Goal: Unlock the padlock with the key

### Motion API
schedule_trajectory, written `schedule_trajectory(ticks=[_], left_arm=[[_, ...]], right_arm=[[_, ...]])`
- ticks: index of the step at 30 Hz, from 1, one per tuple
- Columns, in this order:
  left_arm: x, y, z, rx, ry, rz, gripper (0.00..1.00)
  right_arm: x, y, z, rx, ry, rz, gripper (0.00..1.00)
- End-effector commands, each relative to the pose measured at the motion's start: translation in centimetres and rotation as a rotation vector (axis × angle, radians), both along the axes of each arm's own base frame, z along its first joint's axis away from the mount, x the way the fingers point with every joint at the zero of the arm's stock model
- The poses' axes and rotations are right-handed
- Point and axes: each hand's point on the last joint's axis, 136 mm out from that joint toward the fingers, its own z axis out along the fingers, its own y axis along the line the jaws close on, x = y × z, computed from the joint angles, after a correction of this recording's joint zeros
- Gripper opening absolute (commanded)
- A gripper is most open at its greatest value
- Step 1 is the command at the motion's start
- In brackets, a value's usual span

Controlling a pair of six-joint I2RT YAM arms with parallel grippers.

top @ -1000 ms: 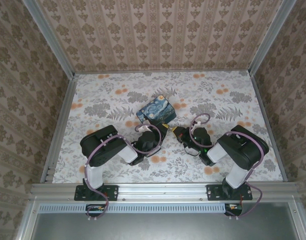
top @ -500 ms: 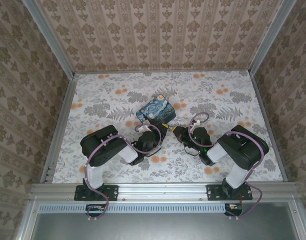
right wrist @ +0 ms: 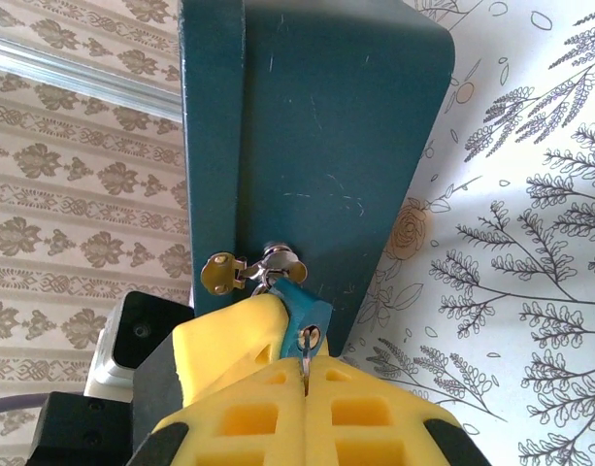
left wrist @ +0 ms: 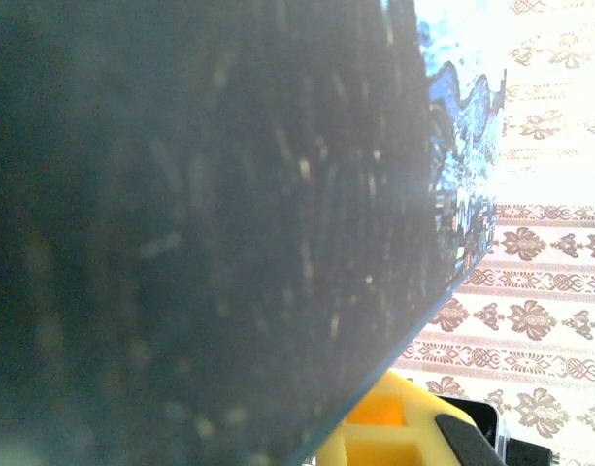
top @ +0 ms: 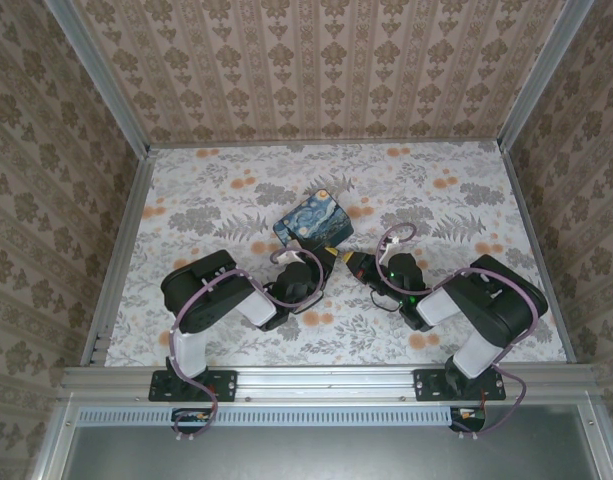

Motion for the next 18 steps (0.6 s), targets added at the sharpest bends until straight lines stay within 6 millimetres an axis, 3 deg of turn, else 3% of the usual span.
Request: schedule_trajectory(ticks=[1,8,18], left_arm=[[-2.4,-1.8,-1.2,-0.008,0.07,-0.111,0.0],[-2.1,-1.8,-0.4,-0.027,0.068,-0.093,0.0],[-1.9,-0.9,-0.2,-0.041,0.117,-0.021,0.0]], right_arm=[[-0.1,1.7,3.9,0.058,-0.119,0.07,0.0],[-0.3,1.1,1.6,0.132,0.027,0.003,0.0],[-0.7,0.3,0.8,0.173,0.094,-0.047,0.0]])
